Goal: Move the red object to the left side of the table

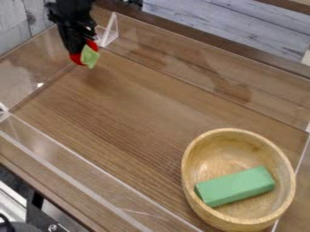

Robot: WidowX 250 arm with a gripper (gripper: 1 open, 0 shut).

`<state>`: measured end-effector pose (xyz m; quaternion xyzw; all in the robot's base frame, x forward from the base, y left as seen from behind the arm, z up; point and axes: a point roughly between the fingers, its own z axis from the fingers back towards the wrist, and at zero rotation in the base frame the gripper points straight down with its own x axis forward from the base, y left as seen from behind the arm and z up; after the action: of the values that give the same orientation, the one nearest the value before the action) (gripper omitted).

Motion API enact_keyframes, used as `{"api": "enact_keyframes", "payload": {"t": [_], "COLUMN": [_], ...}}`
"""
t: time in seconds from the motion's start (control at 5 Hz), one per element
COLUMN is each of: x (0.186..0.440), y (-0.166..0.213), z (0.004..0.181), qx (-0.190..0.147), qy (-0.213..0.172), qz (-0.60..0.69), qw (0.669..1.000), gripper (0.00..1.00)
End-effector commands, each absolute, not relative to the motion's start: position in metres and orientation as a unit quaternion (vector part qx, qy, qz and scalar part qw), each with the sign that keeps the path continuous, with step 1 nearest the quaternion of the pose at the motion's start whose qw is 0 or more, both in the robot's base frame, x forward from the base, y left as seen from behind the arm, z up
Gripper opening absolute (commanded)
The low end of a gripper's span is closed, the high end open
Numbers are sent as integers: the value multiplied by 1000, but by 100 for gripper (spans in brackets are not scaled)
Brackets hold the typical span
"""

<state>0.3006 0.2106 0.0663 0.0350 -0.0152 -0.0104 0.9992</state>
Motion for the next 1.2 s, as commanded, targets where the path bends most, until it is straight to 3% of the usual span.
{"api": "enact_keyframes", "payload": {"t": [0.0, 1.0], "x": [316, 332], "y": [214, 213], "z": [80, 64], "qx": [49, 18], "qy": [-47, -54], "qz": [-20, -20], "qw": [998, 998], "gripper": [0, 0]}}
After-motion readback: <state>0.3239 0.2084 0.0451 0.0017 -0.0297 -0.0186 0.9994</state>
